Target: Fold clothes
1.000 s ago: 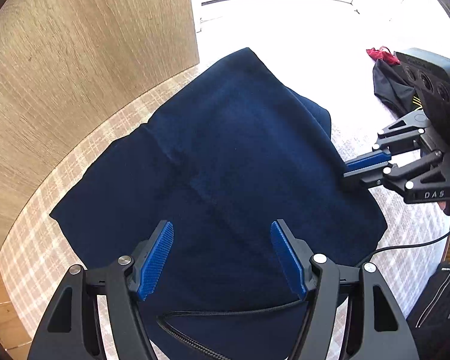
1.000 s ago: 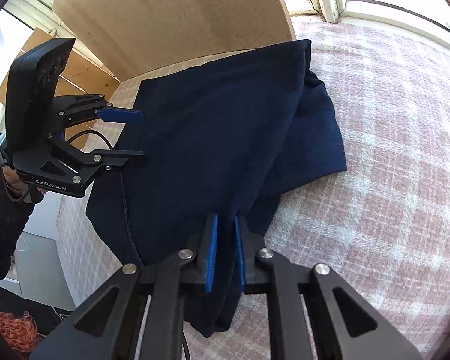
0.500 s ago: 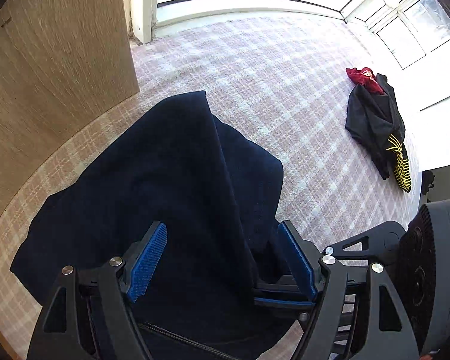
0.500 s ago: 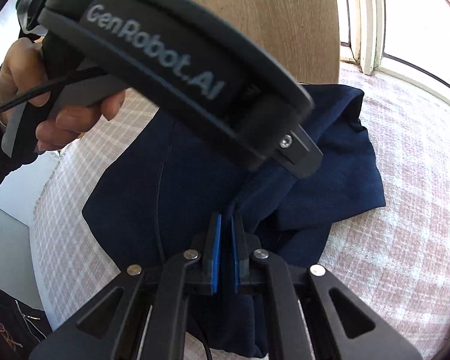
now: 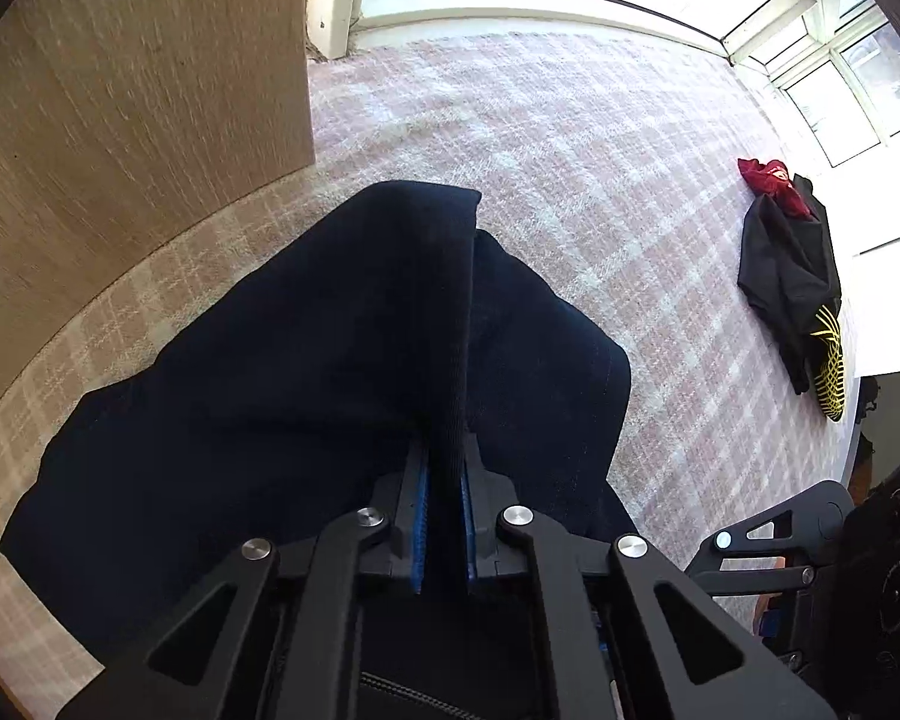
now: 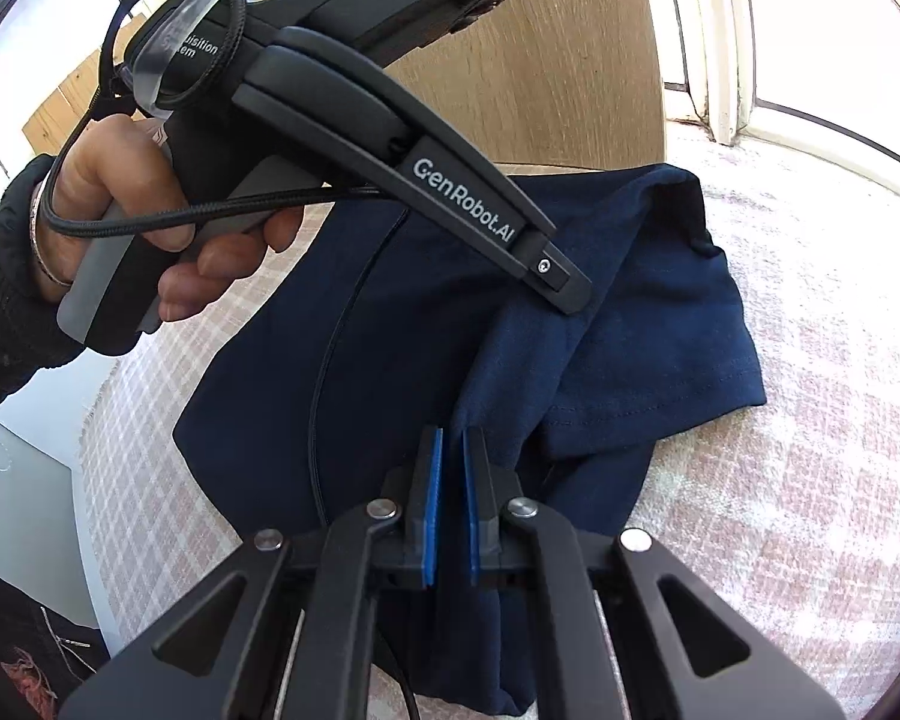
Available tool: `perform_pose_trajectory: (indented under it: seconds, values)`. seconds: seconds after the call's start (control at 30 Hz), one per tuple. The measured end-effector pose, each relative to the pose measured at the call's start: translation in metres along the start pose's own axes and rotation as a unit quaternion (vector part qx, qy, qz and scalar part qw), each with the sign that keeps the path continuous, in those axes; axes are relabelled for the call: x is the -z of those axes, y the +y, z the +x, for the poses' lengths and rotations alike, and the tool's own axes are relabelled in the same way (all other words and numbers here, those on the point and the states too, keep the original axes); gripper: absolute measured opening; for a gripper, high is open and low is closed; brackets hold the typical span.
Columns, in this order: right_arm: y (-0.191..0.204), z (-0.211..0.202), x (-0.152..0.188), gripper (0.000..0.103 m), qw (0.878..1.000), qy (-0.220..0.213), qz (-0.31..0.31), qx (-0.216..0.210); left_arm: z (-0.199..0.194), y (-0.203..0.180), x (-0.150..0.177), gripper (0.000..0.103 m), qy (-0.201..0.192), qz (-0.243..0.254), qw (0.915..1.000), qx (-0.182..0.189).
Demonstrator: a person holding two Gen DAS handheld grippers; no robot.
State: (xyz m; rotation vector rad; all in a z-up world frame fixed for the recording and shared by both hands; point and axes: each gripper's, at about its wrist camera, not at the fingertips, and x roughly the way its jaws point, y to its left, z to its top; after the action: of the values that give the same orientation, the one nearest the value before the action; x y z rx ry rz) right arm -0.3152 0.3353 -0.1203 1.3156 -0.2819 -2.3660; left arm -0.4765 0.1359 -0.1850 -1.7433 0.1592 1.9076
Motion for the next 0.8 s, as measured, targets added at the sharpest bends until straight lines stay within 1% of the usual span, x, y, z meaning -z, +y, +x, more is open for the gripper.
perform_pose_trajectory:
  seconds: [0.07,0.17,0.23,0.27,0.33,0.4,0.43,0.47,0.5,0.53,0.6,0.67,0.73,0.77,0.8]
  values:
    - [-0.011,-0.013,0.000,0.007,1.000,-0.006,0.014,-0.017,-0.007,-0.001,0.004,0.005,-0.005,0.002,1.0000,0.004]
    - [-0.044,-0.038,-0.002,0.007,0.998,-0.037,0.044,-0.017,-0.018,-0.001,0.009,0.005,-0.012,0.005,0.9999,0.010]
    - [-0.061,-0.040,-0.007,0.007,0.999,-0.022,0.032,0.025,-0.028,-0.001,0.010,0.005,-0.020,0.001,0.9995,0.023]
    - [-0.063,-0.038,-0.009,0.007,0.999,-0.016,0.020,0.027,-0.032,-0.002,0.011,0.005,-0.022,0.001,0.9994,0.027]
    - [-0.064,-0.033,-0.014,0.007,1.000,-0.005,-0.007,0.023,-0.039,-0.004,0.012,0.005,-0.028,0.006,0.9991,0.031]
    - [-0.047,-0.027,-0.006,0.008,0.998,0.004,-0.049,0.027,-0.044,-0.003,0.011,0.005,-0.029,0.012,0.9990,0.032]
    - [-0.041,-0.020,-0.005,0.017,0.997,0.016,-0.068,0.034,-0.044,0.000,0.006,0.005,-0.029,0.015,0.9990,0.030]
    - [-0.036,-0.011,-0.005,0.023,0.995,0.030,-0.087,0.042,-0.045,0.002,0.005,0.005,-0.028,0.016,0.9990,0.032]
    - [-0.031,-0.002,-0.005,0.033,0.992,0.044,-0.105,0.051,-0.046,0.004,0.005,0.005,-0.027,0.017,0.9990,0.033]
    - [-0.027,0.004,-0.004,0.035,0.990,0.054,-0.120,0.046,-0.047,0.005,0.006,0.005,-0.027,0.017,0.9989,0.034]
    - [-0.021,0.013,-0.002,0.036,0.987,0.066,-0.141,0.042,-0.046,0.006,0.006,0.005,-0.026,0.014,0.9989,0.037]
    - [-0.016,0.018,0.000,0.037,0.983,0.067,-0.164,0.054,-0.043,0.003,0.004,0.005,-0.025,0.011,0.9989,0.037]
    - [-0.019,0.024,-0.001,0.037,0.983,0.070,-0.161,0.057,-0.044,0.003,0.003,0.005,-0.026,0.012,0.9989,0.036]
    - [-0.024,0.028,-0.002,0.037,0.985,0.079,-0.147,0.051,-0.044,0.003,0.003,0.005,-0.027,0.012,0.9989,0.036]
    - [-0.029,0.029,-0.004,0.031,0.986,0.079,-0.136,0.047,-0.045,0.003,0.003,0.005,-0.028,0.013,0.9989,0.036]
